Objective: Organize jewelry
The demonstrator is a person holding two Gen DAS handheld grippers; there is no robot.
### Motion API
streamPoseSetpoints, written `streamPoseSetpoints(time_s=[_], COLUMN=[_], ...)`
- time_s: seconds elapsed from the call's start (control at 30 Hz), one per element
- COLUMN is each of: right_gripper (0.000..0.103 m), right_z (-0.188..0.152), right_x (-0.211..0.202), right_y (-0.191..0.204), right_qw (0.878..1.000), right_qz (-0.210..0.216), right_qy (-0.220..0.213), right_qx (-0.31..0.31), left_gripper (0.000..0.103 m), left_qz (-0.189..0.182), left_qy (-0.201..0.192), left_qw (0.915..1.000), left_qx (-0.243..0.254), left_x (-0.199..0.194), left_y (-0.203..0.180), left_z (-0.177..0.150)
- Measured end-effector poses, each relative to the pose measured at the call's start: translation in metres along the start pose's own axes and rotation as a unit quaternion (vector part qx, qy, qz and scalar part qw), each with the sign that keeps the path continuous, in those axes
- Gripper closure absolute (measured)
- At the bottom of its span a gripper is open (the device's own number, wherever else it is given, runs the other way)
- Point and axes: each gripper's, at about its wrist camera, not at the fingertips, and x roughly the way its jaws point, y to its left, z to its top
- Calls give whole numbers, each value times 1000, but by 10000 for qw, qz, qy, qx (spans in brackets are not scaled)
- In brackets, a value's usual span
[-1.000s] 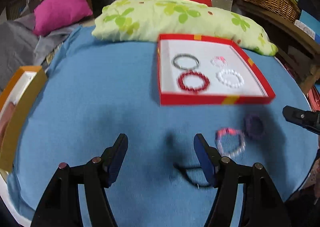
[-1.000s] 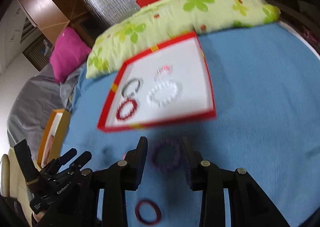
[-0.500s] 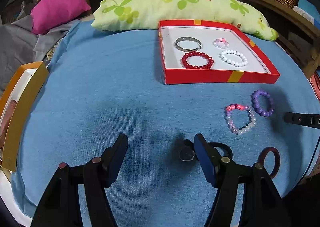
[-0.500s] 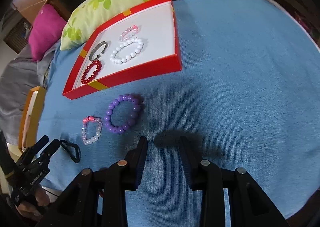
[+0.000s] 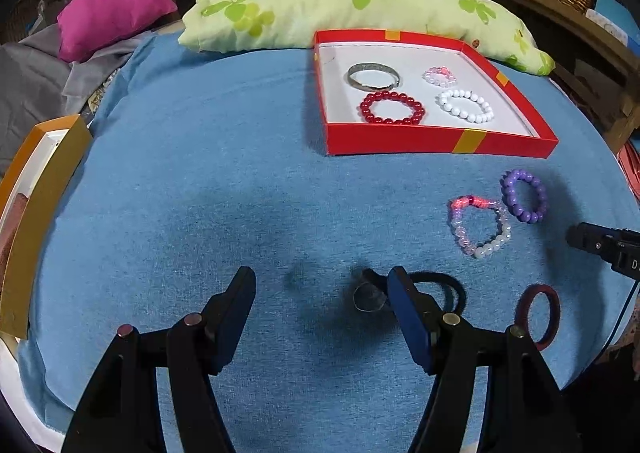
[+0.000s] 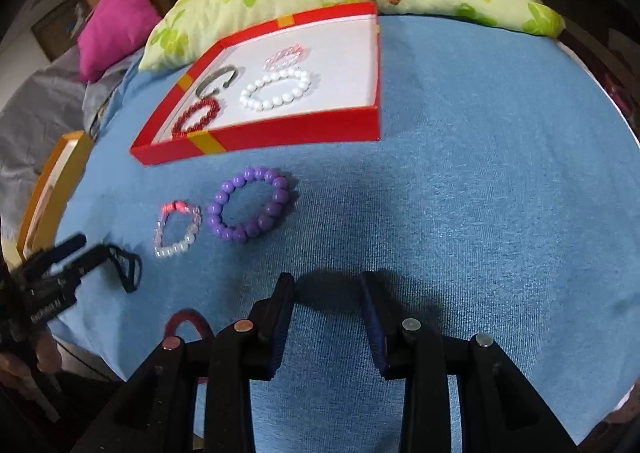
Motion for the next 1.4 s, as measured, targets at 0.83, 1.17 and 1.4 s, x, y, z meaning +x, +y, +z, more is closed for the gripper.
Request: streamPoseSetpoints(time_s=[0.83,1.17,1.4], right_gripper=[65,92,92], right_z=[28,32,25], right_x=[7,26,23], right_y=[33,39,39], right_qw=[9991,9974,9962], right_qz=[66,-510,-672], right_qy=[-410,-510,-559], right_qx=[129,-7,-62], left_gripper=[34,34,34], left_qz=[-143,-158,-92], left_qy=[-108,-68,-123], left_qw=[9990,9993,9991], left_qx=[398,332,407], left_x=[-3,-1,-2], left_y=[-22,-26,-34], left_z=[6,6,8])
